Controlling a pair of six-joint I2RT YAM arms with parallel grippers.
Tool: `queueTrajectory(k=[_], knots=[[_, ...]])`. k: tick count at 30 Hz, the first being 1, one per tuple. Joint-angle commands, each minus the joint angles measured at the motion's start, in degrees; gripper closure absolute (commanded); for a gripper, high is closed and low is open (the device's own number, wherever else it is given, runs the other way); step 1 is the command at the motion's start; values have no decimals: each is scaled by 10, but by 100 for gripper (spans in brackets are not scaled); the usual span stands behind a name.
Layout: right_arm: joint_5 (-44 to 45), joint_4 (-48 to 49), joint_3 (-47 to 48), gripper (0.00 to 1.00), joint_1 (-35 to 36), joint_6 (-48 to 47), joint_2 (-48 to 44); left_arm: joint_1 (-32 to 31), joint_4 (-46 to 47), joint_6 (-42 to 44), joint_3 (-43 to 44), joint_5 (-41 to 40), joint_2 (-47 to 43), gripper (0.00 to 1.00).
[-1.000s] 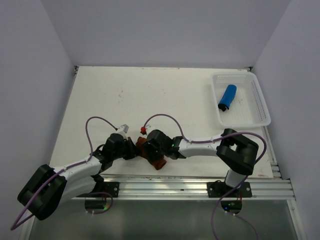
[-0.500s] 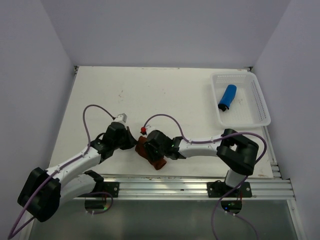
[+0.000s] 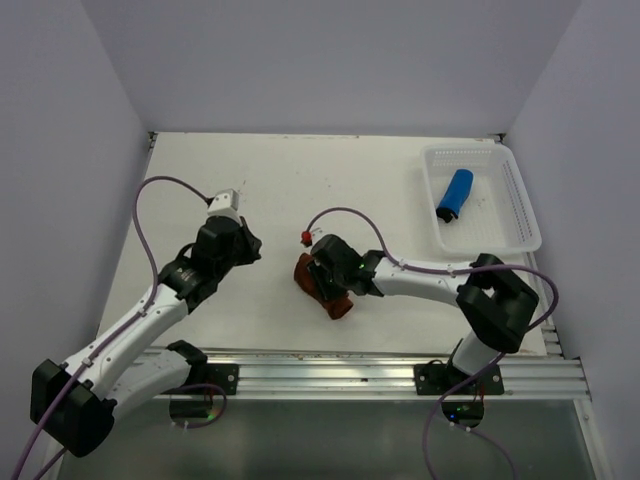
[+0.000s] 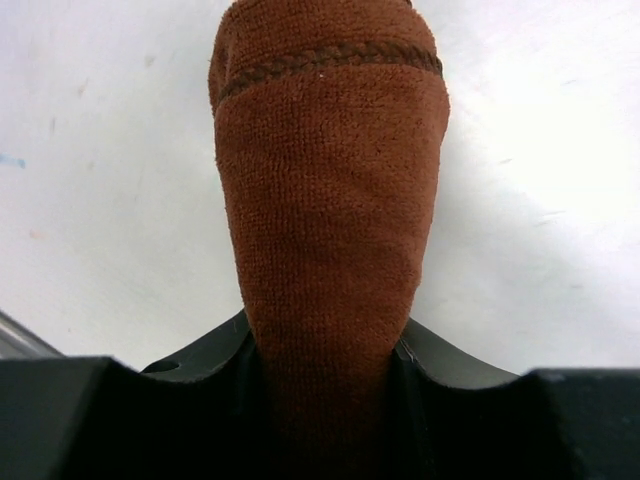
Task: Roll the towels
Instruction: Place the rolled towel into the container
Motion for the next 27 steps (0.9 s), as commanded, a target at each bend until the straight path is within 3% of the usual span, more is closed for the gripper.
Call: queueTrajectory(k=[1, 7, 13, 17, 19, 27], knots=[[14, -55, 69, 100, -44, -52, -46, 4, -28, 28, 35, -39, -14, 97], [17, -101, 158, 100, -162, -93, -84, 7, -36, 37, 46, -44, -11, 97], [115, -137, 220, 100, -289, -107, -118, 10, -35, 44, 53, -36, 3, 97], [171, -122, 208, 100, -386, -118, -150, 11, -29, 45, 41, -24, 11, 98], [158, -107, 191, 100, -444, -111, -166, 11, -24, 46, 35, -17, 16, 98], [153, -40, 119, 100, -568, -54, -172, 11, -3, 46, 15, 7, 49, 98]])
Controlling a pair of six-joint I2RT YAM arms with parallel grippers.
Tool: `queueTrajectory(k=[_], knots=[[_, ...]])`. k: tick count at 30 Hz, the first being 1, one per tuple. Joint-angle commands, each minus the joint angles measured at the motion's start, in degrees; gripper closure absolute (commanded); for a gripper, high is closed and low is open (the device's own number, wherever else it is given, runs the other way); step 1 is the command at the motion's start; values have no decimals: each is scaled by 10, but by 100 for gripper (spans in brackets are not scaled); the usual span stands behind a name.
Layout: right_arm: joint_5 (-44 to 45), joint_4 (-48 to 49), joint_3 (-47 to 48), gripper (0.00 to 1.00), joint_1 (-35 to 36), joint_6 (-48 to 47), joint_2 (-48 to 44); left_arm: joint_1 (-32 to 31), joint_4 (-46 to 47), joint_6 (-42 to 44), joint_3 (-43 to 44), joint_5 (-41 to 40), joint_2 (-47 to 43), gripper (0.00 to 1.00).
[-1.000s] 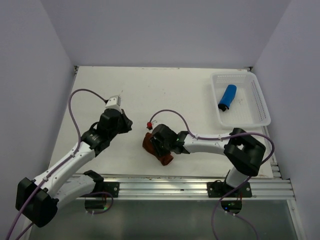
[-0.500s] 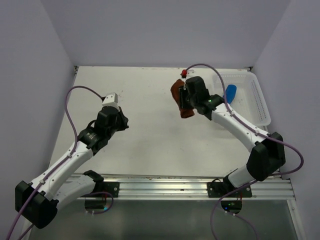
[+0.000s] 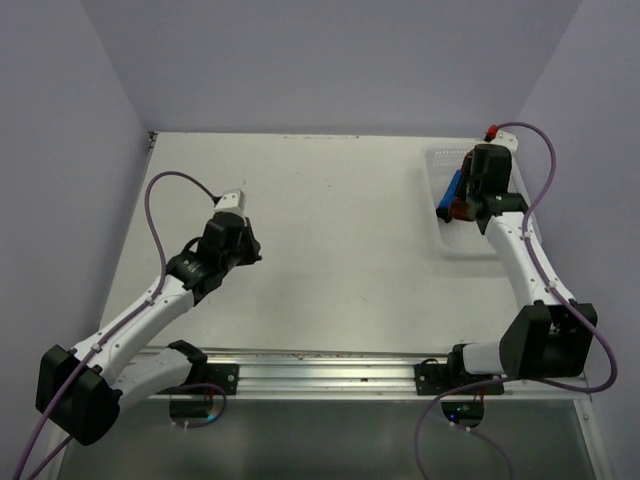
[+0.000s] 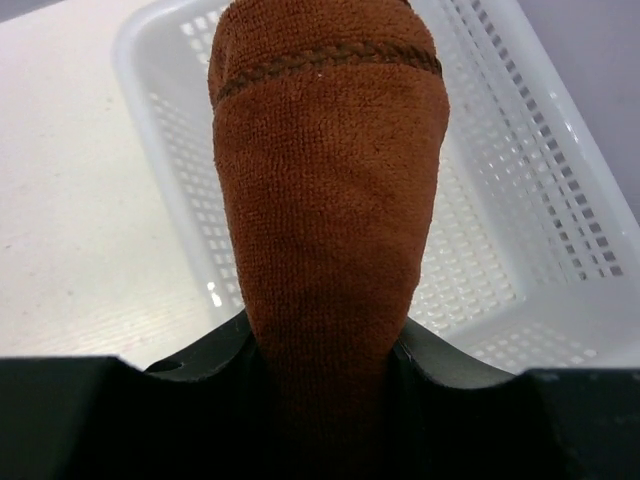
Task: Roll the towels
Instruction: Place the rolled towel into the container
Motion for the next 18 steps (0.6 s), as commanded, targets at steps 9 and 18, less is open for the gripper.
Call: queueTrajectory(k=[9, 18], knots=[[11, 95, -53, 100, -90, 67, 71, 3, 31, 15, -8, 12, 43, 100], [3, 126, -44, 100, -104, 70, 160, 3, 38, 20, -11, 11, 59, 100]])
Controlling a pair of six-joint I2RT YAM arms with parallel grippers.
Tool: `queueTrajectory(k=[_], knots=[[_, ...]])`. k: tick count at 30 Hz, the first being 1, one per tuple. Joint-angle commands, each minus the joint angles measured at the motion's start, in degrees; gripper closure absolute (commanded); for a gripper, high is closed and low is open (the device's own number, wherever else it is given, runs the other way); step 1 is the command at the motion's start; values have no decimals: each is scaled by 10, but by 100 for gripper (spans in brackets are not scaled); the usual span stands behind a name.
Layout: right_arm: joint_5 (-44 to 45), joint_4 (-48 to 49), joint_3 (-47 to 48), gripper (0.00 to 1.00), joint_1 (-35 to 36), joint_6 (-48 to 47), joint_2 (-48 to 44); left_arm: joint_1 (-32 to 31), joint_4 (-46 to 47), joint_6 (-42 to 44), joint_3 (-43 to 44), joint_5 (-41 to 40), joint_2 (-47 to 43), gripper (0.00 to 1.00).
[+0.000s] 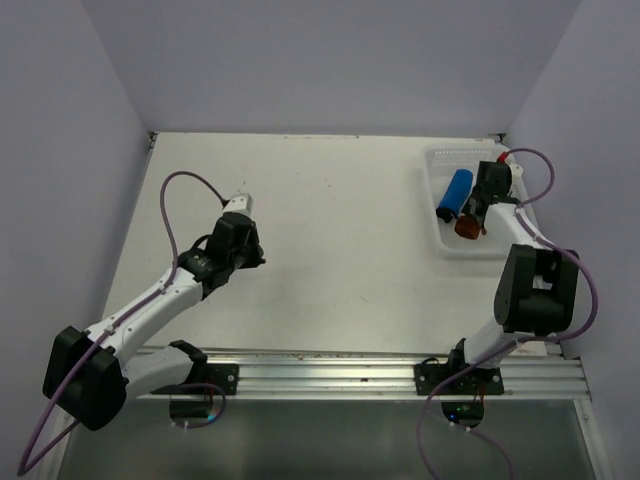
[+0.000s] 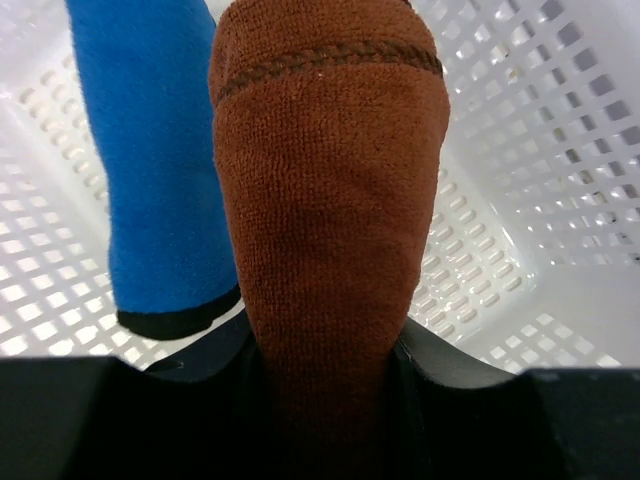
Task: Roll the towels
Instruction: Place the rolled towel into the container
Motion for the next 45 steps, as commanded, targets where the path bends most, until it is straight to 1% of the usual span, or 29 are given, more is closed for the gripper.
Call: queueTrajectory(k=[1, 6, 8, 9, 11, 12, 14, 15, 18, 21, 23, 28, 29, 32, 33, 34, 35, 36, 38, 40, 45], knots=[[7, 53, 8, 100, -1, 9, 20, 3, 29, 17, -5, -2, 5, 100], [5, 57, 9, 100, -4, 3, 52, 3, 31, 20, -4, -1, 9, 100], [-11, 53, 13, 100, -6, 6, 68, 3, 31, 22, -3, -1, 11, 100], [-16, 36, 18, 93, -7, 8, 73, 3, 31, 23, -3, 0, 12, 100], [-23, 23, 29, 83, -8, 10, 84, 3, 31, 23, -4, 1, 15, 100], [-25, 11, 35, 72, -8, 12, 86, 4, 31, 23, -4, 4, 15, 99], [-32, 1, 41, 64, -9, 13, 92, 3, 30, 24, -3, 5, 15, 99], [-34, -13, 48, 57, -10, 15, 95, 3, 32, 25, -4, 8, 15, 98], [-45, -24, 58, 47, -13, 16, 92, 4, 33, 26, -4, 15, 15, 98], [-47, -41, 70, 39, -13, 15, 85, 4, 34, 26, -4, 21, 16, 98], [-45, -52, 79, 39, -13, 12, 84, 4, 33, 28, -4, 23, 17, 98], [-54, -75, 91, 32, -16, 3, 75, 4, 35, 32, -3, 39, 18, 98], [-59, -80, 94, 28, -17, 1, 75, 3, 36, 33, -3, 41, 18, 98], [-68, -95, 99, 24, -17, -3, 60, 3, 37, 34, -2, 46, 14, 98], [-69, -97, 97, 20, -17, -5, 53, 3, 37, 34, -2, 48, 13, 98], [-70, -95, 95, 19, -17, -5, 43, 3, 37, 34, -1, 49, 12, 98], [-80, -94, 91, 16, -17, -7, 25, 3, 37, 35, -1, 50, 7, 97], [-84, -84, 85, 14, -17, -9, 13, 3, 37, 35, -1, 51, 5, 95], [-104, -67, 75, 6, -17, -19, -21, 4, 37, 35, 1, 51, -2, 94], [-122, -44, 61, 1, -17, -26, -41, 4, 37, 37, 3, 55, -3, 90], [-173, 10, 16, 1, -16, -31, -112, 6, 27, 42, 15, 63, -17, 82]])
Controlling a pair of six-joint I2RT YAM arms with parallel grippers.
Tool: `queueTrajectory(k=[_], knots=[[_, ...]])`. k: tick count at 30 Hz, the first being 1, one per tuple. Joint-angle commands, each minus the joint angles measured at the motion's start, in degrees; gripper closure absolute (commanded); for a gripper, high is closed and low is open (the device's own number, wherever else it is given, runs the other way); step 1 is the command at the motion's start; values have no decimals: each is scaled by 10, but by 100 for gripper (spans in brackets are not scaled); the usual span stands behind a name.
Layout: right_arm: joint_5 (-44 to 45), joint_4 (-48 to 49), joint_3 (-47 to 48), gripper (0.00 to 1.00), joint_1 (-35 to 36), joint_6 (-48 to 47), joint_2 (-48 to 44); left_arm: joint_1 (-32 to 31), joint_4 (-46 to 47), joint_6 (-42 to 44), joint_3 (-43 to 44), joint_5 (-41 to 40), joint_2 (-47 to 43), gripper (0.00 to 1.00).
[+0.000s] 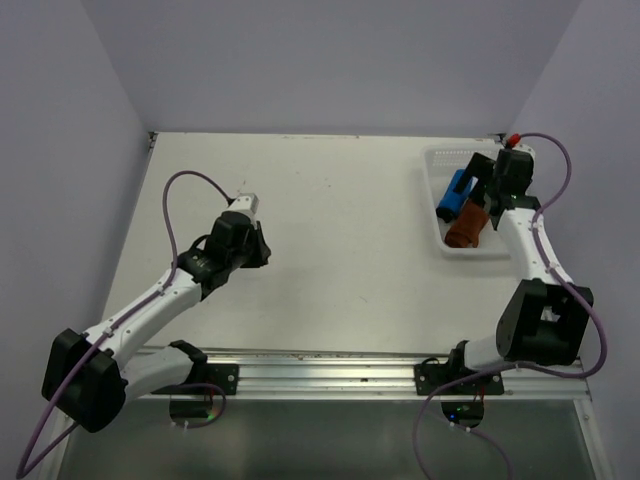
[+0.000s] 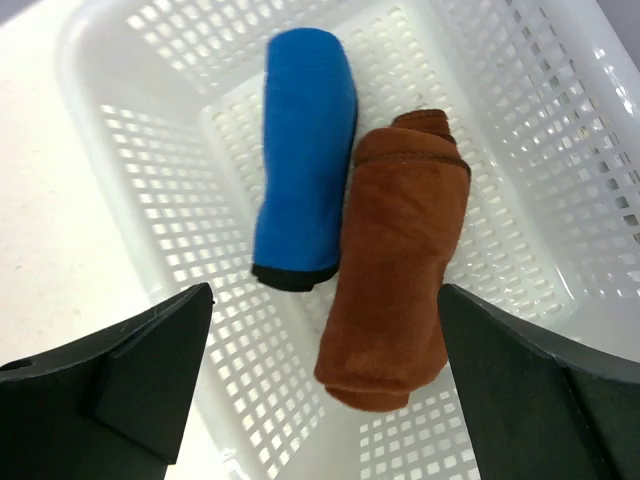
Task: Roll the towels
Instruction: Place the rolled towel into the container
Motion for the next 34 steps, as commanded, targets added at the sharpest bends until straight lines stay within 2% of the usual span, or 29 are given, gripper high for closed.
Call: queueTrajectory(k=[1, 6, 8, 9, 12, 14, 15, 17, 18, 20, 28, 31, 34], knots=[[-59, 53, -28, 1, 0, -14, -48, 6, 9, 17, 18, 10, -22, 81], [-107, 107, -83, 1, 47, 1, -106, 15, -10, 44, 53, -2, -40, 71], [-80, 112, -94, 1, 118, -17, -137, 20, -26, 56, 73, -20, -35, 67], [-75, 99, -92, 1, 170, -25, -144, 23, -37, 68, 93, -41, -33, 65], [-71, 43, -65, 1, 230, -24, -153, 32, -48, 97, 125, -94, -29, 62], [-77, 19, -56, 1, 248, 10, -156, 34, -53, 105, 141, -142, -25, 60], [-83, -5, -50, 1, 262, 17, -156, 35, -53, 108, 147, -184, -24, 55], [-80, -26, -49, 1, 271, 39, -169, 35, -55, 102, 145, -223, -27, 38], [-81, -41, -56, 1, 276, 49, -184, 35, -48, 100, 132, -246, -29, 25], [-90, -45, -81, 1, 283, 62, -205, 35, -42, 96, 120, -256, -43, 16], [-75, -51, -187, 1, 296, 50, -299, 35, -18, 93, 87, -264, -94, 11], [-48, -48, -218, 1, 294, 29, -304, 35, -27, 89, 91, -263, -88, 11], [-24, -78, -200, 1, 295, 49, -289, 35, -39, 84, 97, -263, -80, 10]])
